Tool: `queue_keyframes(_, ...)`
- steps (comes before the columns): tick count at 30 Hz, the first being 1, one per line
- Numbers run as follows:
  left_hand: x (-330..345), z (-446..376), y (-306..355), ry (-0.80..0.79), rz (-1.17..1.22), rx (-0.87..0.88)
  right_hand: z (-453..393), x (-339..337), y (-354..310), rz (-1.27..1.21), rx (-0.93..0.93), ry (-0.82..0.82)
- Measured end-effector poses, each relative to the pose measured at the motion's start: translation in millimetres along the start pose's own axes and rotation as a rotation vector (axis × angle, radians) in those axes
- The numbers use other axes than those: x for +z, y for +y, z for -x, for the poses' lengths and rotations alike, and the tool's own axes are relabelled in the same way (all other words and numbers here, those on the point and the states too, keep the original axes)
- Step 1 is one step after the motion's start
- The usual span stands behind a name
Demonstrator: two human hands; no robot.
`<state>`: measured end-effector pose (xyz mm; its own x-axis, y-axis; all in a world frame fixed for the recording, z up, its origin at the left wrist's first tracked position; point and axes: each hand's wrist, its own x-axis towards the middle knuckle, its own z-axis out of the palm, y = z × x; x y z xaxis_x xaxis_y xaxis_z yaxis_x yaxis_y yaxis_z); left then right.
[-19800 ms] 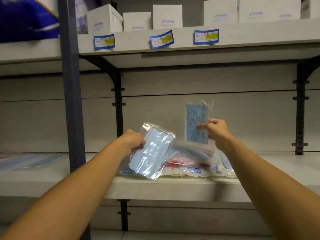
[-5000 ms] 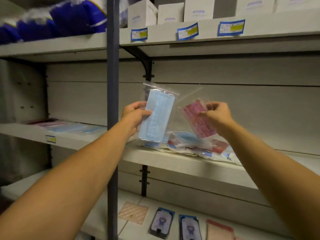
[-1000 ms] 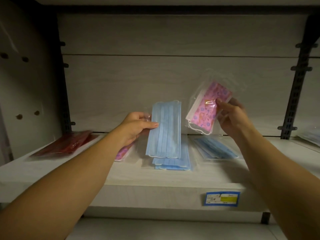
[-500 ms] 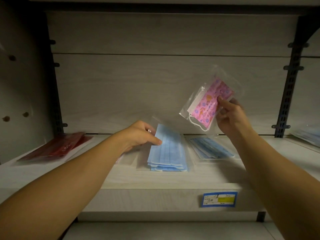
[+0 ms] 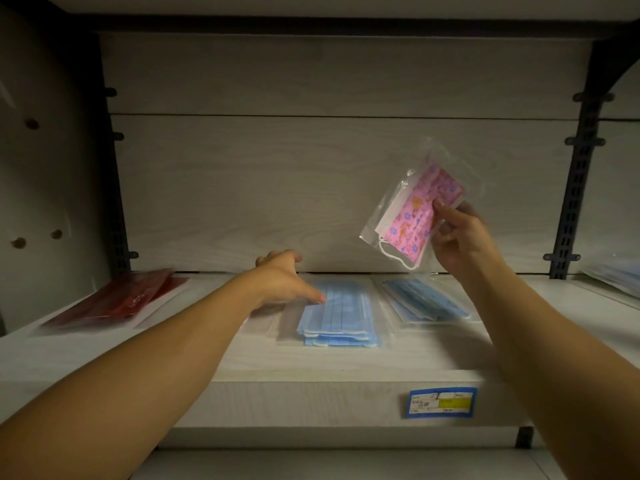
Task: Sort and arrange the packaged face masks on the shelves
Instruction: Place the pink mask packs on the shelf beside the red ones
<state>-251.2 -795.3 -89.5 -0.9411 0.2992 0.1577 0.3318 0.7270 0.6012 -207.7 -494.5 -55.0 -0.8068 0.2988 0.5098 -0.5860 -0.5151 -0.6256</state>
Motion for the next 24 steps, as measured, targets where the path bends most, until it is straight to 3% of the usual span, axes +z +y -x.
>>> queue_keyframes(7, -25, 9, -12, 0.194, -0.050, 0.206, 16, 29, 9, 0.048, 0.070, -0.019)
queue_keyframes(16, -115, 31, -80, 0.326, -0.311, 0.176, 23, 102, 64, 0.131, 0.188, 0.003)
queue_keyframes(24, -137, 41, -143, 0.473, -0.462, 0.193, 29, 178, 133, 0.187, 0.307, 0.091)
